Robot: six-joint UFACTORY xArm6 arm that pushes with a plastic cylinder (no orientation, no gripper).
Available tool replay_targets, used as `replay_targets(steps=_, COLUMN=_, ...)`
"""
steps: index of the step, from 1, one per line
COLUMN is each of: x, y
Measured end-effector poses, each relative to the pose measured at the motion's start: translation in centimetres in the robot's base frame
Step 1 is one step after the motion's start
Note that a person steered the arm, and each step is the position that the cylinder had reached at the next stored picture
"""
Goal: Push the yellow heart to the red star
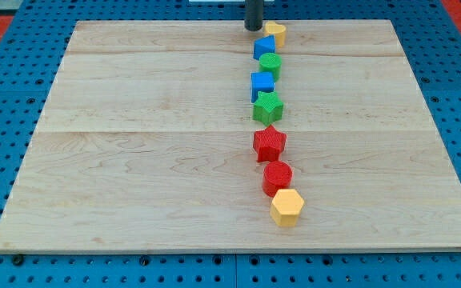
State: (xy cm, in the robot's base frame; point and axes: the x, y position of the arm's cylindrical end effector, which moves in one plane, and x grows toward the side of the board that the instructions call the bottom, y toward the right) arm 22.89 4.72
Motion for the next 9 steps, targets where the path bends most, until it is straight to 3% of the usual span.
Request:
replay_targets(steps=1, x=1.6, y=4.8)
replay_targets(steps=2, x=-2.1, y=5.6)
replay_targets(steps=3, x=1.2, y=8.6)
replay_targets(steps=4, x=10.4, y=6.7)
replay_targets(steps=5, x=15.0, y=7.1)
replay_targets(steps=6, x=10.8, y=7.6)
replay_targets(steps=7, x=13.8, y=11.8)
replay_targets(steps=9, x=22.2, y=7.6)
